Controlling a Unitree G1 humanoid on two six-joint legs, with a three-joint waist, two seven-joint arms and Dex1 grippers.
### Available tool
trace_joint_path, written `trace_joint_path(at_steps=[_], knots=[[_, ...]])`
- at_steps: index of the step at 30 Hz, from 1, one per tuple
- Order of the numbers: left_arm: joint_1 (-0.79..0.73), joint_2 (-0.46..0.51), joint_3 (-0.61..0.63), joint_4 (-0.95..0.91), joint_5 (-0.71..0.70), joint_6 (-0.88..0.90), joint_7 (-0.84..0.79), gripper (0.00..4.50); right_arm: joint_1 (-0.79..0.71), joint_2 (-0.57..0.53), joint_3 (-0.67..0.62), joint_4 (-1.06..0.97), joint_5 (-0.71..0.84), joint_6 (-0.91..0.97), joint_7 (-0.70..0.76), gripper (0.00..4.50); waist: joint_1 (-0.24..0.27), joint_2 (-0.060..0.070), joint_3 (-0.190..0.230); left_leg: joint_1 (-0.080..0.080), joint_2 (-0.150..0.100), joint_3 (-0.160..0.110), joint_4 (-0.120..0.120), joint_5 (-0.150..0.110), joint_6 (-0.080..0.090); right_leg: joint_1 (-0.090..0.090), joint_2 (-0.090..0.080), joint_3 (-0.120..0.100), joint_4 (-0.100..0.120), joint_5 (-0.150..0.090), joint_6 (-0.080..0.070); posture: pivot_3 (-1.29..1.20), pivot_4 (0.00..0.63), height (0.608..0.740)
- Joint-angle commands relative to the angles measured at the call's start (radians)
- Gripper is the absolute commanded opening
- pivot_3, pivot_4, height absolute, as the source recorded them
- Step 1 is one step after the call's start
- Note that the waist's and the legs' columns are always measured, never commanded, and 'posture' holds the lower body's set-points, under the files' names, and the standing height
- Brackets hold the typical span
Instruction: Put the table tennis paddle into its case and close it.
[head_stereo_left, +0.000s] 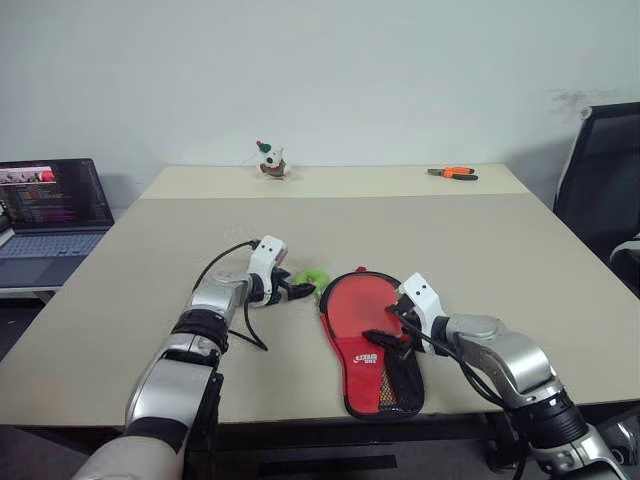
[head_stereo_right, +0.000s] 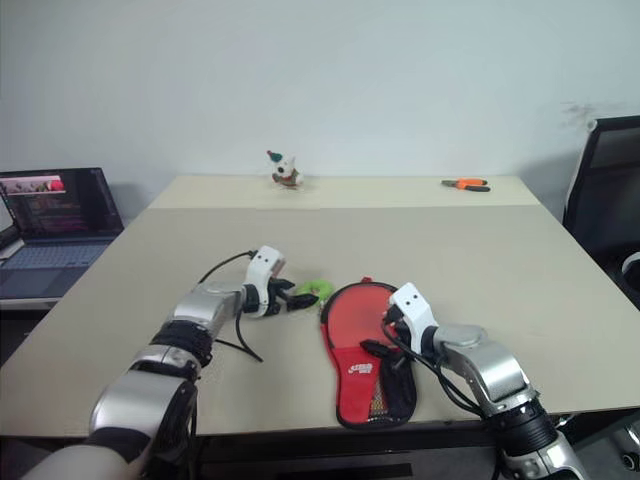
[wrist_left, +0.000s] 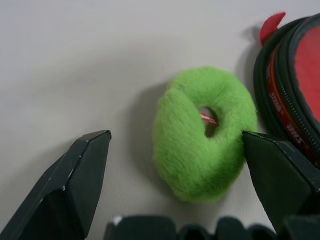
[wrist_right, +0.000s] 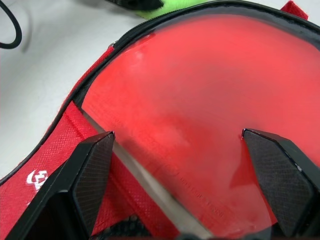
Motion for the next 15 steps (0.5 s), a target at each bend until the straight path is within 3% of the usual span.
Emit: trace_joint_path(at_steps=[1, 3, 6, 15], knots=[[-0.012, -0.016, -0.026, 0.042, 0.048, -0.049, -0.046, 4.47, 0.017, 0.003, 0.001, -0.031, -0.012, 0.004, -0.017, 4.5, 0.0, 0.0, 0.0, 0.0, 0.0, 0.0, 0.0, 0.0, 0.0, 0.0, 0.0, 0.0, 0.0, 0.0, 0.0, 0.0, 0.15, 0.74], [-0.007, -0.024, -0.026, 0.051, 0.058, -0.062, -0.052, 4.47, 0.02, 0.005, -0.001, -0.033, -0.02, -0.011, -0.028, 4.5, 0.001, 0.0, -0.001, 0.0, 0.0, 0.0, 0.001, 0.0, 0.0, 0.0, 0.0, 0.0, 0.0, 0.0, 0.0, 0.0, 0.15, 0.74], [-0.001, -0.029, -0.019, 0.054, 0.069, -0.077, -0.056, 3.95, 0.014, 0.013, 0.002, -0.03, -0.032, -0.043, -0.035, 4.5, 0.001, 0.0, -0.001, 0.0, 0.0, 0.0, 0.001, 0.0, 0.0, 0.001, 0.0, 0.0, 0.001, 0.0, 0.001, 0.0, 0.15, 0.74], [0.006, -0.029, -0.003, 0.053, 0.08, -0.08, -0.043, 0.86, -0.011, 0.027, 0.098, 0.039, -0.108, -0.096, -0.006, 4.5, 0.001, -0.001, -0.001, 0.0, 0.0, 0.0, 0.001, 0.0, 0.0, 0.001, -0.001, 0.0, 0.001, 0.0, 0.001, 0.0, 0.15, 0.74]])
